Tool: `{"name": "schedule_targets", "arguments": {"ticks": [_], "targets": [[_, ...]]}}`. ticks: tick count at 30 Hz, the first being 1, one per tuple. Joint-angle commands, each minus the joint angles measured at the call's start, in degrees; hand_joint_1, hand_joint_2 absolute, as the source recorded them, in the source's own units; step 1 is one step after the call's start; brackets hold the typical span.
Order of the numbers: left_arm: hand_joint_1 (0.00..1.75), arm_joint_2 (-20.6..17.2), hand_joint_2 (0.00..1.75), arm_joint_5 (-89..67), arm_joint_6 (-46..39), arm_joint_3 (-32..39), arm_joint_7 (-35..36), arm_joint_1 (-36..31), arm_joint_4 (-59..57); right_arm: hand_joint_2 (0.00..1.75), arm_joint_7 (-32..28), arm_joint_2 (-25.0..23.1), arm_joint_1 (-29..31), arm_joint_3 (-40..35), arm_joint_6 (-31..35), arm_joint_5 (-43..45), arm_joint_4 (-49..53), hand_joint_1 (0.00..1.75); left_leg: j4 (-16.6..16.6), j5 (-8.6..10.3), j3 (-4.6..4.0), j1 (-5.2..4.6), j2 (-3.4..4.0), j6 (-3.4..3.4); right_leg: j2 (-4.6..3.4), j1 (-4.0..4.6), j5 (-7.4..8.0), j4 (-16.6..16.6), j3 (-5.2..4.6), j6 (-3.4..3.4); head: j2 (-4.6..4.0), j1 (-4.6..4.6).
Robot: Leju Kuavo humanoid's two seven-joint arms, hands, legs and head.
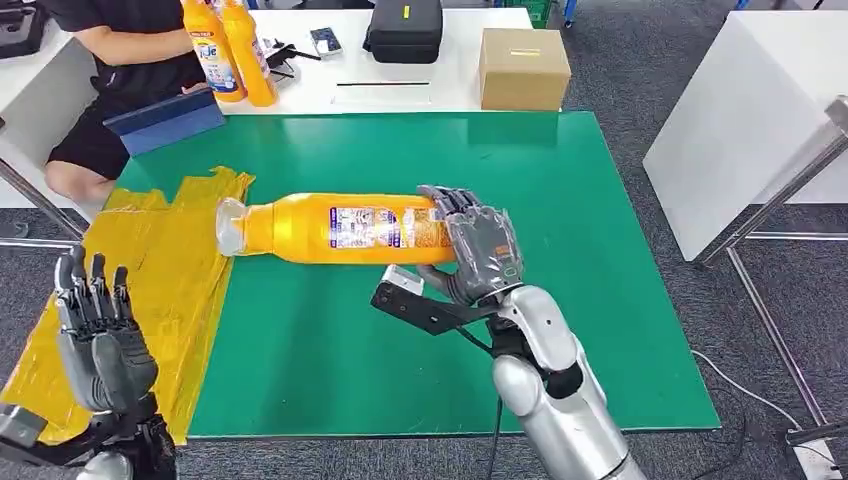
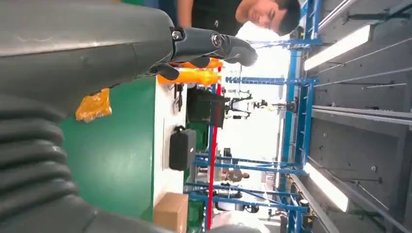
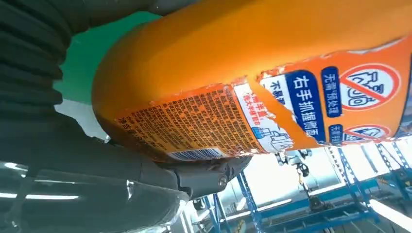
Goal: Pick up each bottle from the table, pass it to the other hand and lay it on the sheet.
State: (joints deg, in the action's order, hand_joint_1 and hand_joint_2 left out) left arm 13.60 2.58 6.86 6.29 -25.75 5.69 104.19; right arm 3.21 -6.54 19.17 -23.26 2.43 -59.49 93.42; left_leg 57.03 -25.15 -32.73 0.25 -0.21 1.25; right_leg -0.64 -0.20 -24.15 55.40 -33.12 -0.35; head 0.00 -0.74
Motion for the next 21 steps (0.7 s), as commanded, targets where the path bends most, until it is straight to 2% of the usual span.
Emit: {"name": "schedule_targets", "arguments": {"ticks": [1, 9, 21], "targets": [[0.00, -0.2, 1.75, 2.9, 1.7, -4.9, 0.6, -4.4, -8.0, 1.75, 0.1, -2.6, 5.6, -2.6, 0.3, 4.7, -4.1, 1.75, 0.0, -0.04, 0.15, -0.06, -0.02, -0.08, 0.08, -0.06, -0.07, 0.0, 0.12, 0.00, 0.00, -0.02], [0.00, -2.2, 1.75, 6.6, -0.3, -10.3, 0.9, -8.6, -13.6, 1.75, -0.5, -5.0, 8.6, -2.5, 0.6, 8.7, -9.2, 1.75, -0.1, 0.02, 0.15, -0.04, -0.05, -0.07, 0.08, -0.06, -0.02, 0.0, 0.15, 0.01, 0.00, -0.02], [0.00, -5.2, 1.75, 15.3, -0.3, -21.3, 0.2, -7.8, -16.4, 1.75, -6.4, -7.2, 14.2, -6.2, 5.1, 16.4, -28.8, 1.75, -0.1, -0.02, 0.25, -0.03, 0.10, -0.08, -0.07, -0.05, -0.01, 0.0, 0.22, 0.00, 0.00, -0.02]]}}
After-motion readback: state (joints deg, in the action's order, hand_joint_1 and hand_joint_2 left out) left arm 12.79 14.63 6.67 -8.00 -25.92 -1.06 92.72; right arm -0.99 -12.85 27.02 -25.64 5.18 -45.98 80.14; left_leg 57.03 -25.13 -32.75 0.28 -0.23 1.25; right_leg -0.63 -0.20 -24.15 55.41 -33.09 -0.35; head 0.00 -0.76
